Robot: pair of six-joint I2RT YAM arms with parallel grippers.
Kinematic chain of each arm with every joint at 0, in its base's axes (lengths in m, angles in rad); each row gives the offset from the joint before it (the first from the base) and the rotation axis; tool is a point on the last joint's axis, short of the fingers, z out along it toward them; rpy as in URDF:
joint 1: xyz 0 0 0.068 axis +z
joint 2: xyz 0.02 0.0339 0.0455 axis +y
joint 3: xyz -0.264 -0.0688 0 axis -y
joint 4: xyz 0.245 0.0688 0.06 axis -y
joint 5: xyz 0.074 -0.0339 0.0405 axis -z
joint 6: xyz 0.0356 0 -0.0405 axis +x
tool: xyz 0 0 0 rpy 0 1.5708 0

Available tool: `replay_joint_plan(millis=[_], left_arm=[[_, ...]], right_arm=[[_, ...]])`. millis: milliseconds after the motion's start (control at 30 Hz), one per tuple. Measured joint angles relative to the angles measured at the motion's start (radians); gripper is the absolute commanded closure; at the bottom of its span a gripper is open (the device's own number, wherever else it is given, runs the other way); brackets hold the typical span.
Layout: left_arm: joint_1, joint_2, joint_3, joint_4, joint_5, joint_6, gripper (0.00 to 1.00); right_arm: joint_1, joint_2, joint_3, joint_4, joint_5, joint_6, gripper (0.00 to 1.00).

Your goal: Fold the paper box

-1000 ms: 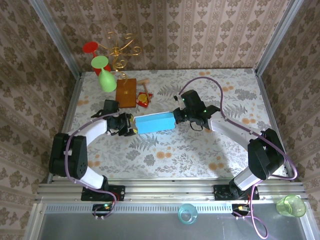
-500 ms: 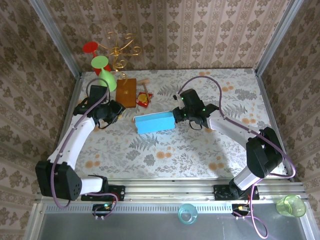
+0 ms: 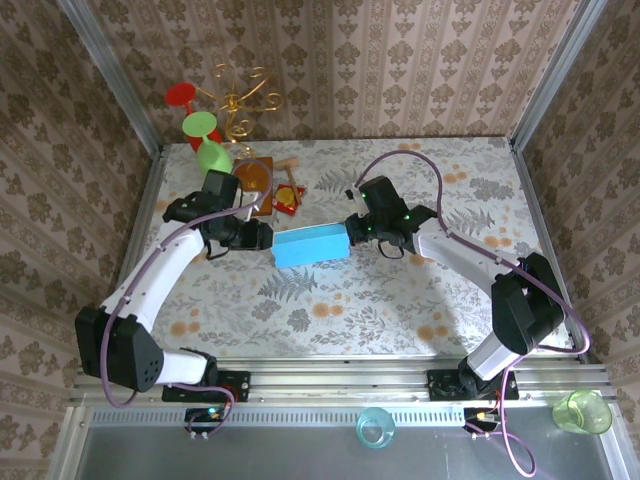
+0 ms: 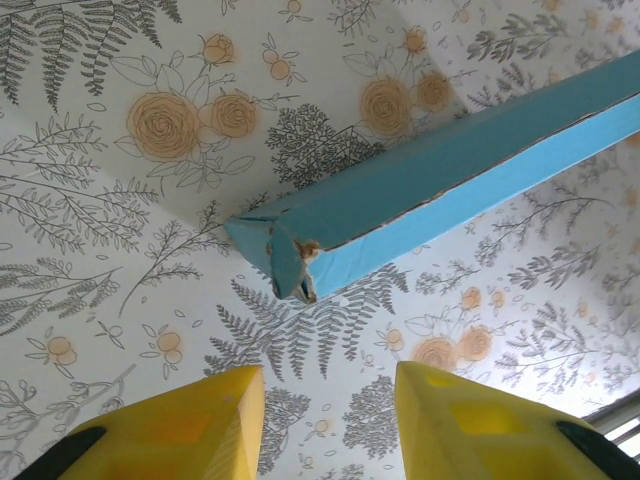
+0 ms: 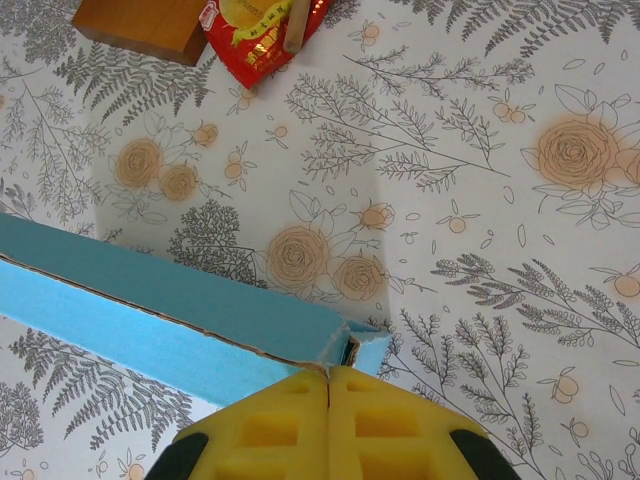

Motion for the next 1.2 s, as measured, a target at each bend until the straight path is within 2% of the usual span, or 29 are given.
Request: replay_joint_plan(millis=[300, 567, 967, 1200], left_arm=[[-0.006, 0.074, 0.029, 0.011, -0.053, 0.049, 0.64], [-0.006, 0.127, 0.056, 0.027, -0.066, 0.06, 0.75], [-0.006, 0.129, 0.056, 0.049, -0.055, 0.058, 0.82], [-0.014, 0.129, 0.056, 0.058, -0.056, 0.047, 0.9]], right_arm=[[-0.003, 0.002, 0.001, -0.001, -0.004, 0.0, 1.0], [-0.006, 0.002, 0.001, -0.001, -0.01, 0.0, 1.0], [-0.006, 0.004, 0.005, -0.003, -0.017, 0.0, 1.0], [-0.008, 0.007, 0.008, -0.003, -0.021, 0.0, 1.0]])
